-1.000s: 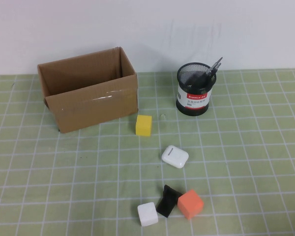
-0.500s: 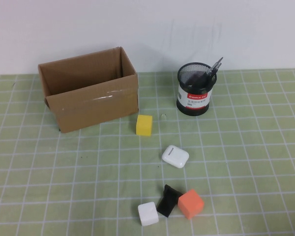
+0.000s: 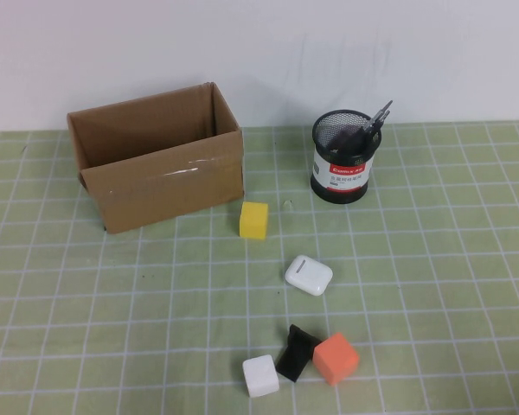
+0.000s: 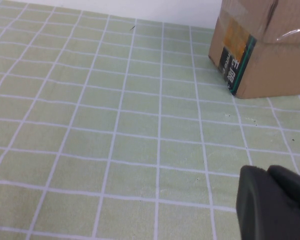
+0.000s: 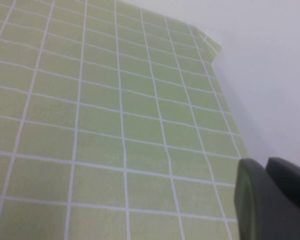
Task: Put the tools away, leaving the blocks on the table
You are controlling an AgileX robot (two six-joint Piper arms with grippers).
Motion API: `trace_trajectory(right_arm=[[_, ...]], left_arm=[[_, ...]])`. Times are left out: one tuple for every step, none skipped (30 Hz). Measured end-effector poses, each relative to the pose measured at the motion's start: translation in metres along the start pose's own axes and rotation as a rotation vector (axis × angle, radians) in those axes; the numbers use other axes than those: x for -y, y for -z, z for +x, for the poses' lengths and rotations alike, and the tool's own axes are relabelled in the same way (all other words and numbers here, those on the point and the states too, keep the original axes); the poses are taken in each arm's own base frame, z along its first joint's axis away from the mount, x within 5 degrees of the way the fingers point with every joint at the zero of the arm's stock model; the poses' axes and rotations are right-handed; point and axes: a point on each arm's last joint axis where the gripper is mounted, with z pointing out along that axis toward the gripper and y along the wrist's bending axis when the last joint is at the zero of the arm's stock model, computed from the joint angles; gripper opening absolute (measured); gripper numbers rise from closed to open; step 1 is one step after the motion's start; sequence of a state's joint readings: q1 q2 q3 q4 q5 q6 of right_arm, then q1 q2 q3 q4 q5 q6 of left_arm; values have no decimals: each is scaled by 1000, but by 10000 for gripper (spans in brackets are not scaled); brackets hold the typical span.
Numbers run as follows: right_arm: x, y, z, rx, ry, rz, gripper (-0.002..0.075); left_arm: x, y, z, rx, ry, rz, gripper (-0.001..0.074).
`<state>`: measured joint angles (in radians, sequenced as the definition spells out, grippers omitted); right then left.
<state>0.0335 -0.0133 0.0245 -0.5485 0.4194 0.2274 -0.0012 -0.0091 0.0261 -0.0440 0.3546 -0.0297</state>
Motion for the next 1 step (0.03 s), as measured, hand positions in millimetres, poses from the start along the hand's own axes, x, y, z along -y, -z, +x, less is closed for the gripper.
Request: trace_trajectory(right_arm=[[0,0,0,0,0,0,-11]], left_arm=[[0,0,0,0,0,0,-4]])
